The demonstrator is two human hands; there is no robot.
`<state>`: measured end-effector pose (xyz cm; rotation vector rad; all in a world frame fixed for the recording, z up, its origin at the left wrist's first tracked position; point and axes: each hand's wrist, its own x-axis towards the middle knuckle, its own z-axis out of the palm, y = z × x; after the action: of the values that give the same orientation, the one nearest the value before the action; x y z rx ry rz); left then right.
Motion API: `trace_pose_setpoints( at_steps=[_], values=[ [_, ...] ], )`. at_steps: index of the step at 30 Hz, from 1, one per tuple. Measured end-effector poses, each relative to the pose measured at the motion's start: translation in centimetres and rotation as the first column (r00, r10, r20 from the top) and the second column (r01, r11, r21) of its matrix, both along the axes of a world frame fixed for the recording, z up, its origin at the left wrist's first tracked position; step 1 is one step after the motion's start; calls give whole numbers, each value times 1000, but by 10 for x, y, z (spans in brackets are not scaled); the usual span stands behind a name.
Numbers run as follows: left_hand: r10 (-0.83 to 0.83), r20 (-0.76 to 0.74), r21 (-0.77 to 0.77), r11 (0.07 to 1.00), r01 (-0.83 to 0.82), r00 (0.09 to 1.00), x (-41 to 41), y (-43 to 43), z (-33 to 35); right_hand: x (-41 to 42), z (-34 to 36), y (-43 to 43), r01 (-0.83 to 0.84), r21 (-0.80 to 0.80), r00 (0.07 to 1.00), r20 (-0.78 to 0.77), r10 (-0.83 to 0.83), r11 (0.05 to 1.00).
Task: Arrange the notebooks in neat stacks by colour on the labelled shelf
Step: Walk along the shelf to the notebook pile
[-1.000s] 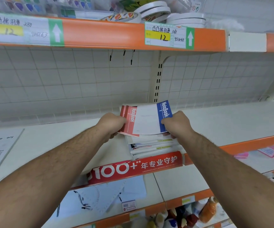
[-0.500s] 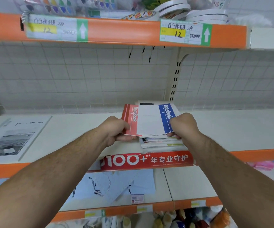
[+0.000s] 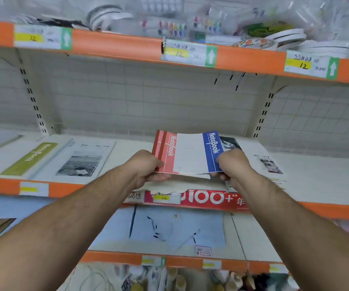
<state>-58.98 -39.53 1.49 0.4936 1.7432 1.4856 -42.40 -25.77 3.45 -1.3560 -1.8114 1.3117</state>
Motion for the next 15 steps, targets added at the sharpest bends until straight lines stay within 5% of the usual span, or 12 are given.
trace_pose_setpoints(
  at_steps=[15],
  values=[
    [276, 16, 39, 960, -277, 961, -119, -255, -13, -162, -14, -221, -212, -49, 973, -102, 207, 976]
  ],
)
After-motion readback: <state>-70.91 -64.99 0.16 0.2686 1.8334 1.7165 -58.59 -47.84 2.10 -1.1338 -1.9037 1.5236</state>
